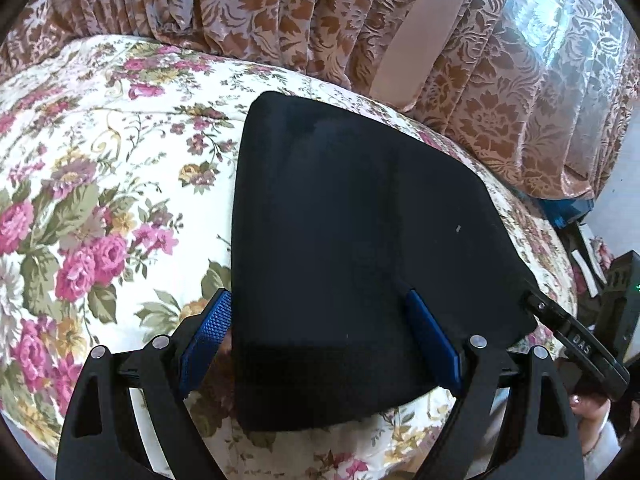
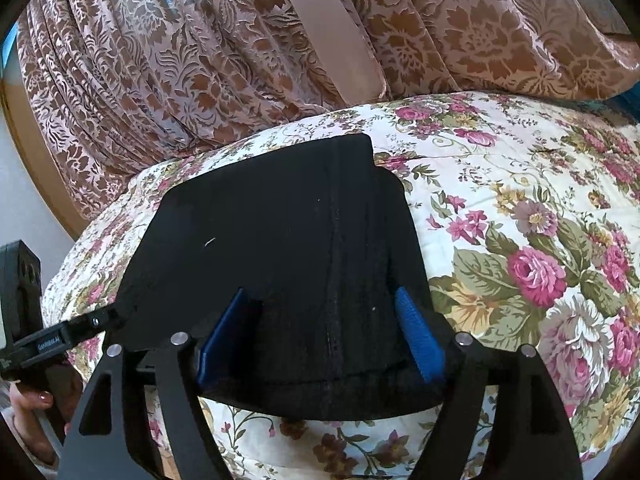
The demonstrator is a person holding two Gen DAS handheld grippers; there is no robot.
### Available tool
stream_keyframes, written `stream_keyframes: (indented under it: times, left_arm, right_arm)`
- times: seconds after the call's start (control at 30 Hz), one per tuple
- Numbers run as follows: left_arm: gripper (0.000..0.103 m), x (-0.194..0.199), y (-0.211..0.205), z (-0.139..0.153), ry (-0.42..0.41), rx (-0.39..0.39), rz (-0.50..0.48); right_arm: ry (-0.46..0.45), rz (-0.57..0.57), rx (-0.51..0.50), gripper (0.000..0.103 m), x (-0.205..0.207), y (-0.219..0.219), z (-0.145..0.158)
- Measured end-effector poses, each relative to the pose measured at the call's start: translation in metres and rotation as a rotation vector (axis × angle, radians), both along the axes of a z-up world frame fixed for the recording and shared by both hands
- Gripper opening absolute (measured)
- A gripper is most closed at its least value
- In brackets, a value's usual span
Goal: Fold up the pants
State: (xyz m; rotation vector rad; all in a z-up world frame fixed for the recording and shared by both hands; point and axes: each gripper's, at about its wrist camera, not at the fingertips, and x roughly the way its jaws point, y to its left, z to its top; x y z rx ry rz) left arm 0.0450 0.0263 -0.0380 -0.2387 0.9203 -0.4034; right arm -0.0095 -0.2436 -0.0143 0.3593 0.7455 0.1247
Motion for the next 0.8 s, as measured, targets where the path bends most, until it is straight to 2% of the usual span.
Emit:
stream_keyframes:
  times: [0.27, 0.37, 0.5, 0.6, 0.67, 0.8]
  left_arm:
    - [0.087, -0.004, 0.003, -0.002, 0.009, -0.012, -0.015]
    - [0.088, -0.003, 0.006, -0.004, 0.022, -0.039, -0.026]
    - [0.088, -0.001, 0.02, -0.011, 0.061, -0.14, -0.058]
    - [0.088, -0.001, 0.031, -0.02, 0.116, -0.245, -0.072]
    - [0.088, -0.003, 0.036, -0.021, 0.12, -0.286, -0.078]
    - [0.088, -0.003, 0.044, -0.007, 0.057, -0.321, -0.079]
  right_arm:
    - [0.005, -0.007, 0.032, 0.08, -0.003, -0.004, 0.0]
    - [0.013, -0.006, 0.055, 0.081, -0.003, -0.007, 0.0]
    - [0.027, 0.019, 0.102, 0.085, -0.001, -0.011, 0.0]
    - [0.032, 0.028, 0.135, 0.086, 0.0, -0.015, 0.0]
    - [0.032, 0.024, 0.197, 0.086, 0.0, -0.022, 0.0]
    - [0.042, -0.021, 0.388, 0.087, 0.0, -0.047, -0.006]
